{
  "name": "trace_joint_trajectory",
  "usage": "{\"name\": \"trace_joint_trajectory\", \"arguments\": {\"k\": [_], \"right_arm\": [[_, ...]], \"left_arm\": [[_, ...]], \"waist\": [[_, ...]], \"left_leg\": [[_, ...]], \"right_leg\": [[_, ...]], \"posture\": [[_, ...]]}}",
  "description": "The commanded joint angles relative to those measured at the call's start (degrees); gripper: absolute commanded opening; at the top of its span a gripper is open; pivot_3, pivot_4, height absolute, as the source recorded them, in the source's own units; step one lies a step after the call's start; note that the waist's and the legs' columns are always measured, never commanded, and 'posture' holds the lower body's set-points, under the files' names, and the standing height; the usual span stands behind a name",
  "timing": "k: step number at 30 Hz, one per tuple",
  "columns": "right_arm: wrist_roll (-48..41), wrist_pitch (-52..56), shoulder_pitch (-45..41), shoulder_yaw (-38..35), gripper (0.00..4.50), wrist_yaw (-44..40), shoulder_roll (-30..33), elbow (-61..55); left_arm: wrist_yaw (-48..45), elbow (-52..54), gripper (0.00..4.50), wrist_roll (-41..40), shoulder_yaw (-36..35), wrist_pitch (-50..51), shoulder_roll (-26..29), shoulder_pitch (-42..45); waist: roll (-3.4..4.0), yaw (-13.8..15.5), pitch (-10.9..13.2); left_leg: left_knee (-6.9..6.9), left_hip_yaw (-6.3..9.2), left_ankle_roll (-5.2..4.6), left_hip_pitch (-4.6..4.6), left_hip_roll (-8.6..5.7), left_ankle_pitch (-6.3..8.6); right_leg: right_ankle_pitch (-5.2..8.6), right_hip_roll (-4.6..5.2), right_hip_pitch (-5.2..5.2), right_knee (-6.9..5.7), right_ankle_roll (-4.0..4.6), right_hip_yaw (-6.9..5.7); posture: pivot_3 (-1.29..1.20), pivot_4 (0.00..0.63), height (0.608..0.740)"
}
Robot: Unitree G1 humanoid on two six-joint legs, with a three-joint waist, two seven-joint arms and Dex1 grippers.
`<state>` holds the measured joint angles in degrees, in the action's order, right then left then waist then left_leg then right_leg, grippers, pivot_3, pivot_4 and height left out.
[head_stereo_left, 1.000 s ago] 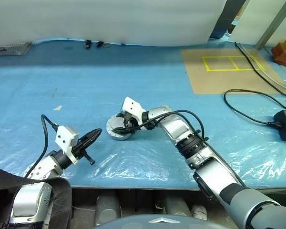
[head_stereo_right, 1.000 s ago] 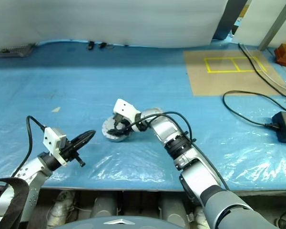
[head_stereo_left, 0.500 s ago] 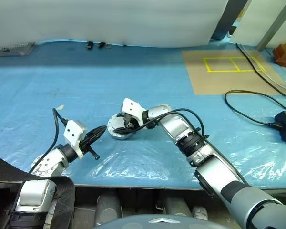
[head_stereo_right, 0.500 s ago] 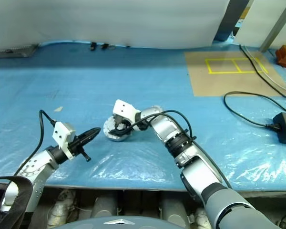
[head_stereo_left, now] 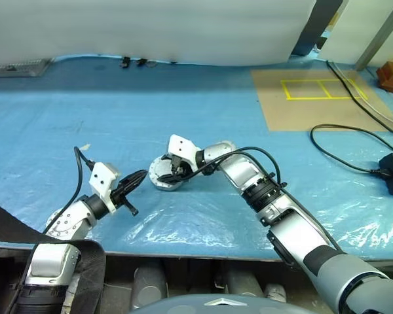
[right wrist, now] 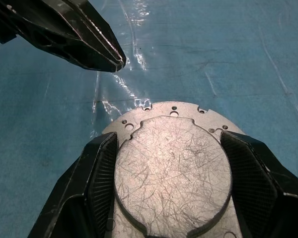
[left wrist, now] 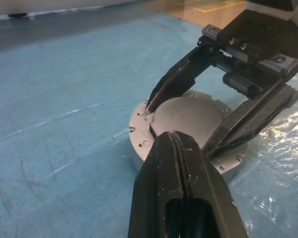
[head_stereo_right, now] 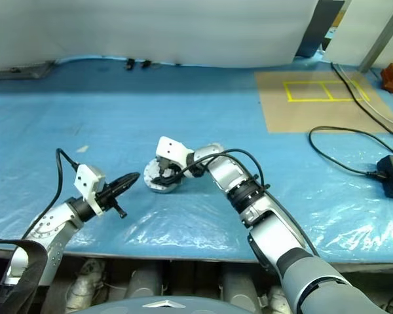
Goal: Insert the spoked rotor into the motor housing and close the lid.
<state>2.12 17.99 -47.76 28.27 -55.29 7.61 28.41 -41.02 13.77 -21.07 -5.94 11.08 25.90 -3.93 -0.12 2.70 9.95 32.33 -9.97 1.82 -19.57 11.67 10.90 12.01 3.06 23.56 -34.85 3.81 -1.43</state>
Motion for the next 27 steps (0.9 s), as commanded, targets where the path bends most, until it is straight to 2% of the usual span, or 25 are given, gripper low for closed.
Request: {"name": "trace_joint_trajectory", "arguments": {"k": [1, 10, 16, 20, 21, 27], "right_arm": [[3.1, 2.9, 1.8, 1.6, 2.94, 0.2, 1.5, 3.9], [2.4, 5.2, 1.7, 1.0, 2.94, 0.0, 1.1, 1.0], [2.2, 6.2, 1.9, 0.3, 2.94, 0.1, 1.5, -0.9], [1.3, 5.6, 2.2, -1.0, 4.33, 0.7, 1.5, -1.7], [1.2, 5.0, 2.2, -1.3, 4.48, 1.0, 1.5, -1.9], [-0.9, 1.7, 1.7, -4.0, 4.48, 0.5, 1.4, -3.2]], "left_arm": [[-0.3, -1.5, 0.0, 1.5, 1.7, -0.9, 0.3, 3.0], [-2.0, -12.2, 0.0, 6.6, 8.8, 1.0, 0.6, 13.8], [-4.0, -15.2, 0.0, 8.8, 12.0, 2.6, 1.7, 16.3], [-4.5, -15.3, 0.0, 8.1, 11.9, 2.7, 1.0, 16.2], [-4.6, -15.1, 0.0, 8.1, 12.0, 2.7, 1.0, 16.0], [-5.1, -14.9, 0.0, 8.0, 12.1, 2.9, 0.7, 15.3]], "waist": [[0.0, 0.0, 0.0], [0.03, -0.1, 0.0], [0.1, 0.0, -0.1], [0.11, 0.0, -0.1], [0.11, 0.0, -0.1], [0.11, 0.0, -0.1]], "left_leg": [[0.0, 0.02, 0.0, 0.03, -0.01, 0.0], [-0.09, 0.13, 0.0, 0.04, -0.01, 0.0], [-0.09, 0.08, 0.0, -0.06, -0.06, -0.01], [-0.09, 0.08, 0.0, -0.07, -0.06, -0.01], [-0.09, 0.08, 0.0, -0.06, -0.06, -0.01], [-0.11, 0.08, 0.0, -0.07, -0.05, 0.0]], "right_leg": [[0.0, 0.01, -0.04, 0.0, 0.0, 0.0], [0.01, 0.0, -0.04, 0.05, -0.02, 0.0], [-0.02, 0.04, 0.0, 0.08, 0.05, 0.0], [0.03, 0.05, 0.0, 0.09, -0.03, 0.0], [0.08, 0.05, 0.0, 0.09, -0.12, 0.0], [0.08, 0.04, 0.01, 0.09, -0.12, -0.01]], "posture": [[0.0, 0.15, 0.74], [0.0, 0.15, 0.74], [0.0, 0.15, 0.74], [0.0, 0.15, 0.74], [0.0, 0.15, 0.74], [0.0, 0.15, 0.74]]}}
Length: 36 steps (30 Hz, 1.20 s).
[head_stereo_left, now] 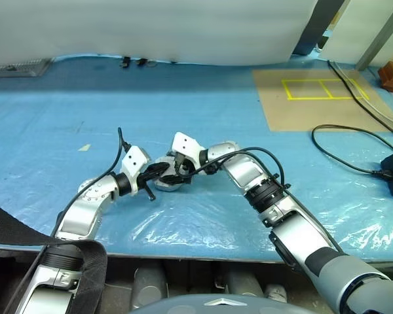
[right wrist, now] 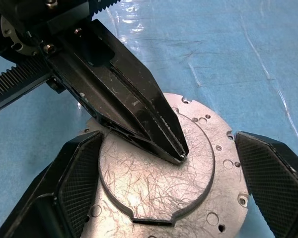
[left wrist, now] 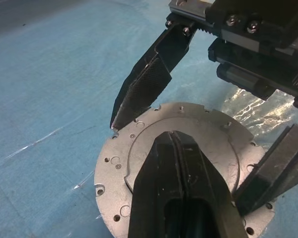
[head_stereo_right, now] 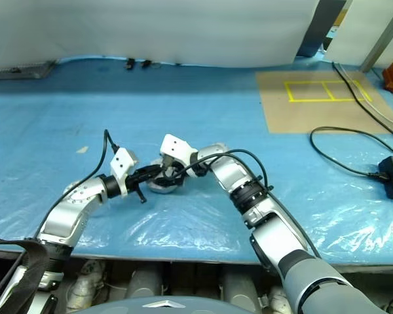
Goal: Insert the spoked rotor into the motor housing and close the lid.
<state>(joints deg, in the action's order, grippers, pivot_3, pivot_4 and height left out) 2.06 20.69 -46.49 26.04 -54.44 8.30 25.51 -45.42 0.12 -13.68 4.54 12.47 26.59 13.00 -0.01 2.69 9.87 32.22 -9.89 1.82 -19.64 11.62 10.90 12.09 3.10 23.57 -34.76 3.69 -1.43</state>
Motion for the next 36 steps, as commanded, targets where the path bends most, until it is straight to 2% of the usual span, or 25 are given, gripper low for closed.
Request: {"name": "trace_joint_trajectory", "arguments": {"k": [1, 5, 6, 12, 20, 26, 33, 36], "right_arm": [[-1.3, -1.4, 0.4, -2.4, 4.48, -0.3, 0.6, -0.6], [-6.0, 0.9, 0.7, -5.2, 4.48, -4.6, 1.4, -3.5], [-6.6, 1.6, 1.0, -5.4, 4.48, -5.4, 1.8, -4.3], [-8.6, 5.2, 3.0, -6.4, 4.48, -6.9, 3.3, -7.9], [-13.7, 24.9, 5.8, -9.3, 4.48, -2.2, 2.6, -12.9], [-14.0, 29.8, 6.0, -11.3, 4.48, 3.8, 1.9, -11.8], [-15.7, 33.2, 5.8, -11.5, 4.48, 4.1, 3.0, -11.3], [-18.8, 38.8, 5.6, -12.6, 4.48, 3.5, 2.5, -12.1]], "left_arm": [[-0.8, -1.2, 0.0, 0.5, 1.5, 1.6, 0.0, -1.7], [-1.2, -1.2, 0.0, 0.3, 1.1, 1.7, 0.4, -1.8], [-1.2, -1.2, 0.0, 0.3, 1.0, 1.6, 0.4, -1.9], [-1.4, -1.0, 0.0, 0.5, 0.8, 1.6, 0.5, -2.3], [-1.7, -1.3, 0.0, 0.5, 0.5, 1.2, 0.8, -2.6], [-1.5, -0.9, 0.0, 0.3, 0.5, 1.1, 0.4, -2.7], [-1.5, -0.9, 0.0, 0.4, 0.6, 1.0, 0.4, -3.0], [-1.5, -0.9, 0.0, 0.4, 0.5, 1.0, 0.4, -3.0]], "waist": [[0.0, 0.0, 0.0], [0.0, 0.0, 0.0], [0.0, 0.0, 0.0], [0.0, -0.1, 0.0], [0.0, -0.1, 0.0], [0.01, -0.1, 0.0], [0.02, -0.1, 0.0], [0.02, -0.1, 0.0]], "left_leg": [[0.0, 0.0, 0.0, -0.01, 0.0, 0.0], [0.0, -0.02, 0.0, -0.31, 0.0, 0.0], [0.01, -0.05, 0.0, -0.39, -0.01, 0.0], [-0.06, -0.12, 0.0, -0.43, 0.02, 0.0], [-0.07, -0.1, 0.0, -0.42, 0.01, -0.01], [-0.13, -0.09, 0.01, -0.37, 0.01, -0.01], [-0.15, -0.1, 0.19, -0.42, 0.0, -0.11], [-0.15, -0.1, 0.22, -0.41, -0.01, -0.13]], "right_leg": [[0.0, 0.0, 0.01, 0.0, 0.0, 0.0], [-0.02, 0.0, 0.31, 0.0, 0.03, 0.0], [-0.15, 0.0, 0.38, 0.0, 0.25, 0.0], [-0.19, -0.03, 0.47, 0.02, 0.37, 0.0], [-0.07, -0.03, 0.47, 0.04, 0.16, 0.01], [0.04, -0.03, 0.47, 0.07, -0.02, 0.01], [0.05, -0.02, 0.5, 0.07, -0.04, 0.02], [0.05, -0.02, 0.5, 0.07, -0.04, 0.02]], "posture": [[0.0, 0.15, 0.74], [0.0, 0.15, 0.74], [0.0, 0.15, 0.74], [0.0, 0.15, 0.74], [0.0, 0.15, 0.74], [0.0, 0.15, 0.74], [0.0, 0.15, 0.74], [0.0, 0.15, 0.74]]}}
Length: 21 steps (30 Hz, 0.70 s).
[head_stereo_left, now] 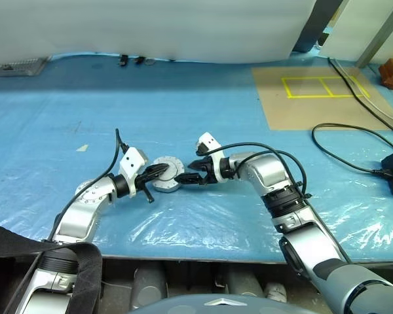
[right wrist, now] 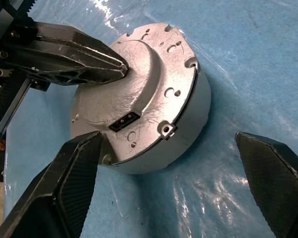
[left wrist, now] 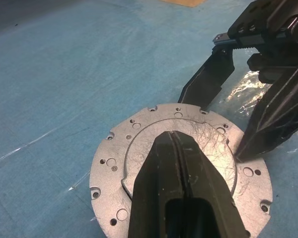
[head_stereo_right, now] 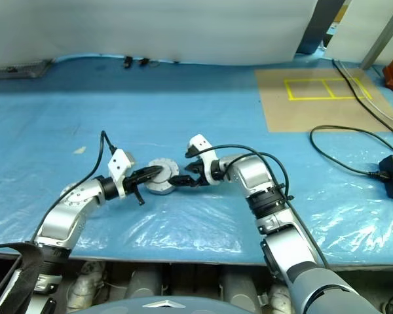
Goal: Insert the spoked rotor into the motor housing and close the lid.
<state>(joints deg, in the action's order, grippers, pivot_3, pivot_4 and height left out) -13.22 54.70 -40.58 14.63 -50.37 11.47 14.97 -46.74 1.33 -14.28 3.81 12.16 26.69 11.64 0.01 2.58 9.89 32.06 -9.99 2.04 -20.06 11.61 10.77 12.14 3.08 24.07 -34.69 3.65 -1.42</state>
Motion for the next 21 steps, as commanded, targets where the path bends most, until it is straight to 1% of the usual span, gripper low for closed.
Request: {"name": "trace_joint_trajectory", "arguments": {"k": [1, 6, 9, 12, 17, 19, 21], "right_arm": [[-4.7, 7.1, -0.4, -1.7, 4.48, -0.7, -1.0, -1.8], [-10.6, 18.0, -0.9, -7.0, 4.48, 2.0, -4.3, -1.8], [-12.8, 22.1, -1.1, -11.5, 4.48, 5.3, -7.2, -0.3], [-13.9, 24.5, -2.1, -17.7, 4.48, 9.6, -10.6, 2.7], [-17.5, 28.2, -5.1, -29.2, 4.48, 14.6, -15.0, 6.8], [-18.0, 28.4, -5.9, -31.9, 4.48, 16.5, -16.0, 7.7], [-18.2, 28.5, -6.1, -32.8, 4.48, 17.5, -16.4, 7.9]], "left_arm": [[-0.2, -2.1, 0.0, 1.0, 1.2, 1.3, 0.3, -1.6], [-0.1, -2.1, 0.0, 1.0, 1.1, 1.2, 0.3, -1.7], [0.0, -2.1, 0.0, 1.0, 1.0, 1.0, 0.3, -1.8], [0.1, -2.0, 0.0, 1.0, 0.9, 1.0, 0.3, -2.0], [0.3, -1.7, 0.0, 1.0, 0.6, 1.1, 0.4, -2.3], [0.3, -1.7, 0.0, 1.1, 0.5, 1.1, 0.4, -2.4], [0.3, -1.8, 0.0, 1.1, 0.4, 1.2, 0.5, -2.3]], "waist": [[0.0, 0.0, 0.0], [0.0, 0.1, 0.0], [0.0, 0.1, 0.0], [0.01, 0.0, 0.0], [0.02, -0.1, 0.0], [0.03, -0.1, 0.0], [0.04, -0.1, 0.0]], "left_leg": [[0.0, 0.0, 0.0, 0.0, 0.0, 0.0], [-0.02, 0.01, 0.0, 0.01, 0.01, 0.0], [-0.02, 0.02, 0.01, 0.0, 0.0, -0.01], [-0.05, 0.02, 0.03, 0.01, 0.01, -0.01], [-0.11, 0.02, 0.04, 0.01, 0.0, -0.02], [-0.12, 0.01, 0.04, -0.02, 0.0, -0.02], [-0.17, 0.0, 0.04, -0.02, 0.01, -0.02]], "right_leg": [[0.0, 0.0, 0.0, 0.0, 0.0, 0.0], [0.01, 0.0, 0.0, 0.0, -0.01, 0.0], [0.01, 0.0, 0.01, 0.01, -0.01, 0.0], [0.01, 0.0, 0.02, 0.02, -0.01, 0.0], [0.01, 0.0, 0.06, 0.01, -0.01, 0.01], [0.01, 0.0, 0.1, 0.01, -0.01, 0.01], [0.01, -0.01, 0.14, 0.01, 0.0, 0.01]], "posture": [[0.0, 0.15, 0.74], [0.0, 0.15, 0.74], [0.0, 0.15, 0.74], [0.0, 0.15, 0.74], [0.0, 0.15, 0.74], [0.0, 0.15, 0.74], [0.0, 0.15, 0.74]]}}
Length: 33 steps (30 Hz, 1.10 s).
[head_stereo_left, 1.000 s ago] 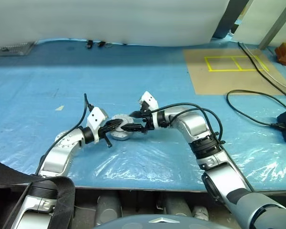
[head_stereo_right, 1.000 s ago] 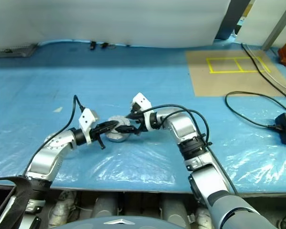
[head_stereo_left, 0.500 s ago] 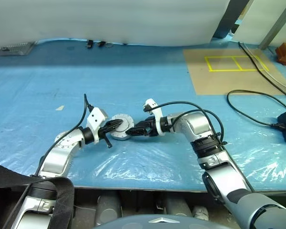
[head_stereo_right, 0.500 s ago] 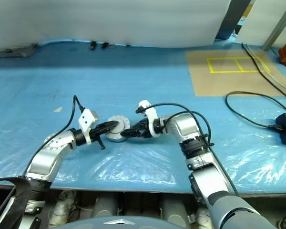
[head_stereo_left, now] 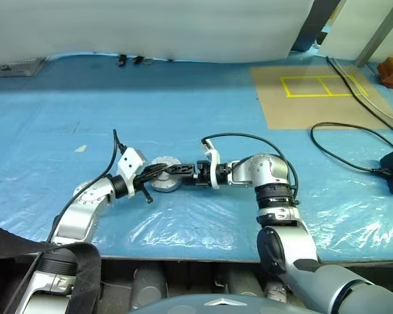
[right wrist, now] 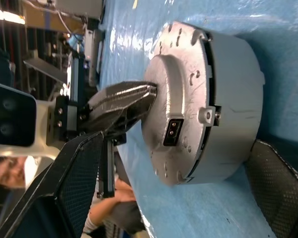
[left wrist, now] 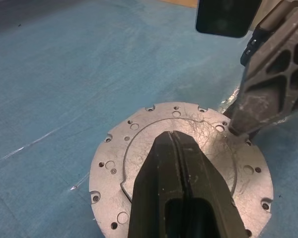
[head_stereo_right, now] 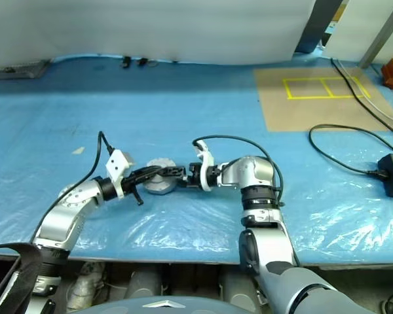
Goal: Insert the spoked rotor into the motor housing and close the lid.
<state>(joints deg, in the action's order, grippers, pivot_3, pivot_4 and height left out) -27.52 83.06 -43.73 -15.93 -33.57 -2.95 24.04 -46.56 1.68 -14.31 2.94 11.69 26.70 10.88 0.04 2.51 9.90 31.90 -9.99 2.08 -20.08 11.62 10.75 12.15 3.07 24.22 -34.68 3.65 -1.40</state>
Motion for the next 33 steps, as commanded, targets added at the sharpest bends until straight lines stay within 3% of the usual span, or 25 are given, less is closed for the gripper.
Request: {"name": "trace_joint_trajectory", "arguments": {"k": [1, 4, 8, 12, 20, 24, 29, 33], "right_arm": [[-4.0, 0.1, -3.0, -2.6, 4.31, 1.2, -2.2, -1.1], [-4.4, 0.4, -2.7, -3.5, 3.59, 2.0, -2.6, -1.3], [-4.9, 0.2, -2.1, -3.6, 2.13, 2.6, -2.9, -2.1], [-5.4, 0.0, -2.3, -3.7, 1.21, 3.0, -2.9, -1.9], [-4.2, -0.4, -2.3, -2.3, 1.2, 4.0, -2.4, -0.8], [-4.0, -1.4, -2.2, -2.0, 1.2, 4.2, -2.1, -0.4], [-7.5, -4.4, -4.6, -8.0, 1.2, 5.1, -3.6, 0.8], [-9.0, -5.9, -5.9, -10.2, 1.2, 5.9, -4.0, 1.9]], "left_arm": [[0.1, -2.1, 0.0, 1.2, 1.3, 1.7, 0.5, -1.5], [0.0, -2.2, 0.0, 1.2, 1.2, 1.6, 0.5, -1.5], [0.1, -2.3, 0.0, 1.5, 1.4, 1.5, 0.3, -1.5], [0.1, -2.4, 0.0, 1.5, 1.3, 1.4, 0.2, -1.4], [1.1, -2.2, 0.0, 0.9, 0.2, 0.5, -0.6, -1.6], [5.2, 1.0, 0.0, -7.3, -7.1, 3.1, -5.3, -1.6], [9.1, 5.4, 0.0, -16.6, -15.2, 7.2, -8.3, -4.9], [11.7, 8.6, 0.0, -24.4, -20.5, 10.3, -10.8, -8.3]], "waist": [[0.0, 0.0, 0.0], [0.01, 0.0, 0.0], [0.01, 0.1, 0.0], [0.01, 0.2, 0.0], [0.01, 0.2, 0.0], [0.0, 0.1, 0.0], [-0.1, -0.1, 0.1], [-0.15, 0.1, 0.1]], "left_leg": [[-0.02, -0.01, 0.0, 0.0, 0.0, 0.0], [-0.08, -0.02, 0.01, -0.02, -0.01, 0.0], [-0.18, -0.04, 0.01, -0.03, -0.03, 0.0], [-0.24, -0.05, 0.01, -0.04, -0.04, 0.0], [-0.31, -0.06, 0.02, -0.05, -0.05, -0.01], [-0.31, -0.07, 0.02, -0.05, -0.05, 0.0], [-0.31, -0.09, 0.03, -0.22, 0.05, 0.0], [-0.19, -0.13, 0.05, -1.02, 0.03, -0.02]], "right_leg": [[0.0, 0.0, 0.01, 0.0, 0.01, 0.0], [-0.08, 0.0, 0.03, 0.01, 0.23, 0.0], [-0.11, 0.0, 0.04, 0.05, 0.33, 0.0], [-0.09, 0.01, 0.06, 0.06, 0.34, 0.0], [-0.06, 0.01, 0.08, 0.06, 0.38, -0.01], [-0.06, 0.01, 0.08, 0.06, 0.39, -0.01], [-0.01, -0.07, 0.24, 0.03, 0.49, -0.04], [-0.04, -0.08, 0.89, -0.02, 0.51, -0.08]], "posture": [[0.0, 0.15, 0.74], [0.0, 0.15, 0.74], [0.0, 0.15, 0.74], [0.0, 0.15, 0.74], [0.0, 0.15, 0.74], [0.0, 0.15, 0.74], [0.0, 0.15, 0.74], [0.0, 0.15, 0.74]]}}
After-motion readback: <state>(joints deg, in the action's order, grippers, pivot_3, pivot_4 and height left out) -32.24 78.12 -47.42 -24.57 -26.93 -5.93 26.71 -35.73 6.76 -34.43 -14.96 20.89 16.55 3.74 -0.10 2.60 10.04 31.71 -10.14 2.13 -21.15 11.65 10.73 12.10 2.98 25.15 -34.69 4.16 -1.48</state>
